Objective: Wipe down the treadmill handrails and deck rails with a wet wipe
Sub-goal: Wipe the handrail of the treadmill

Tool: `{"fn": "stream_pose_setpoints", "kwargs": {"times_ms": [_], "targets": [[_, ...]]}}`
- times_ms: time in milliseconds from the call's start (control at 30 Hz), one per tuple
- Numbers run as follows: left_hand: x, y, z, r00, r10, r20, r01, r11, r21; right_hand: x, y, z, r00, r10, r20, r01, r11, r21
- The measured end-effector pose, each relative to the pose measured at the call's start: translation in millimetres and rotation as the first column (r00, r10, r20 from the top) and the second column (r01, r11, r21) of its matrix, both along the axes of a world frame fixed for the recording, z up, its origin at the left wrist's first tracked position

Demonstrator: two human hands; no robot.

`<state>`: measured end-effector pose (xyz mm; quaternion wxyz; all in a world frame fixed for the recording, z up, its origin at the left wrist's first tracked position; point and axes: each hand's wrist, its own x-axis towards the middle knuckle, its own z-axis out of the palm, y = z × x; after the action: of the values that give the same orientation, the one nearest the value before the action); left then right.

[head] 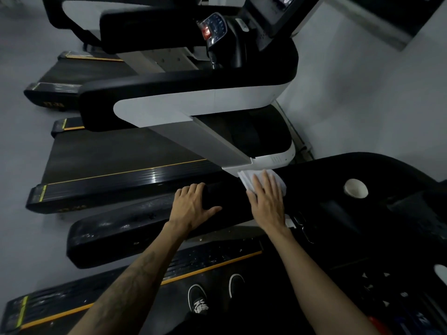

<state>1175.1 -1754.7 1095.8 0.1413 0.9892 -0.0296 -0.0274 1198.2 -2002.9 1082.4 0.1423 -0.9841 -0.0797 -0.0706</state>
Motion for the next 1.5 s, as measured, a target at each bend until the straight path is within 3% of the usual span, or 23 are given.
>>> {"fn": "stream_pose_setpoints", "kwargs": {"times_ms": [100,233,400,567,767,900,967,1133,1300,1500], "targets": [[0.0,0.0,-0.8,1.000,-0.001,0.003,0.001,1.000,0.000,-1.7,7.4,-3.3,0.991,-0.136,0.006,0.135,0.990,0.044],[0.1,0.5,-2.6,1.000,0.009,0.010,-0.009,1.000,-0.010,11.2,-1.0,-2.8,0.999,-0.037,0.010,0.038,0.999,-0.023],[-1.4,-0.1,-3.5,1.000,0.017,0.025,-0.016,1.000,-0.013,12.0,5.8,-0.1,0.996,-0.093,0.012,0.093,0.996,0.004],[-0.7,-0.2,-3.8,0.999,0.029,0.029,-0.028,0.999,-0.039,-4.5,3.6,-6.7,0.987,0.151,0.054,-0.149,0.988,-0.040],[-0.9,0.7,-4.2,0.999,0.031,0.025,-0.030,0.999,-0.044,2.8,9.8,0.5,0.994,-0.104,0.036,0.104,0.995,0.015],[-1.2,0.5,-6.1,0.999,0.032,0.035,-0.030,0.998,-0.047,-18.5,31.4,-11.9,0.986,0.149,0.073,-0.147,0.989,-0.034],[-1.1,1.0,-5.5,0.999,0.031,0.034,-0.029,0.998,-0.058,-15.5,24.1,-10.5,0.977,0.197,0.086,-0.194,0.980,-0.045],[-1.9,-0.3,-4.2,0.998,0.036,0.045,-0.033,0.997,-0.066,-20.9,19.3,-8.5,0.996,-0.045,0.073,0.043,0.999,0.028],[-1.9,0.4,-3.9,0.998,0.030,0.049,-0.026,0.997,-0.066,-21.4,28.2,-11.4,0.987,0.155,0.037,-0.153,0.987,-0.043],[-1.5,1.9,-1.6,1.000,0.018,0.021,-0.017,0.998,-0.066,-20.8,22.0,-8.4,0.997,-0.074,0.029,0.073,0.997,0.015]]}}
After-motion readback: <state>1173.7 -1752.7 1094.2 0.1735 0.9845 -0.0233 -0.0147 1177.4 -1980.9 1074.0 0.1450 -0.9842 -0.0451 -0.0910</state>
